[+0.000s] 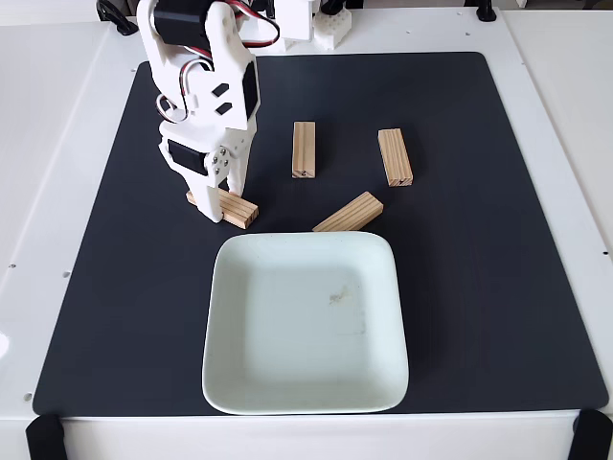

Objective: Pick up the wooden block and place them on the plate.

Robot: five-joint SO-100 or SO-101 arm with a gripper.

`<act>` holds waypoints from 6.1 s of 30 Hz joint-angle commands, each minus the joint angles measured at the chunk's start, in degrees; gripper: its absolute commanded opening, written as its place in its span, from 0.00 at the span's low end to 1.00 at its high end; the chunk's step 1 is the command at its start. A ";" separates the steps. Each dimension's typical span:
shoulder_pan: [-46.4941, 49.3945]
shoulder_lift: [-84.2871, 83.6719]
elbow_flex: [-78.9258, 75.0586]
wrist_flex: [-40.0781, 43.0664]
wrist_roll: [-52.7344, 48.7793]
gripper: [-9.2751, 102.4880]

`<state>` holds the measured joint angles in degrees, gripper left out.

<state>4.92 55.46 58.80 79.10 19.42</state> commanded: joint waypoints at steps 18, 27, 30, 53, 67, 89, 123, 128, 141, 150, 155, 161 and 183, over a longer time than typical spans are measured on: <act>-3.08 29.79 29.97 -12.30 -7.56 0.08; -7.73 53.35 42.28 -12.74 -24.52 0.08; -8.09 55.37 41.75 -12.83 -27.25 0.08; -11.43 43.68 19.60 -41.04 -13.71 0.08; -13.01 -6.94 -27.51 -40.43 -13.89 0.08; -16.44 -19.95 -32.34 -41.13 -13.97 0.08; -17.14 -24.70 -40.87 -40.34 -13.80 0.08; -16.96 -25.31 -40.87 -40.34 -13.54 0.08; -15.82 -25.66 -40.78 -40.52 -13.80 0.08; -15.82 -25.66 -40.78 -40.43 -13.27 0.08; -15.82 -25.66 -40.78 -40.43 -13.18 0.08; -15.82 -25.49 -39.20 -41.04 -13.18 0.17; -16.26 -25.31 -38.94 -40.69 -13.71 0.22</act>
<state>-10.90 29.00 21.09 39.11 5.98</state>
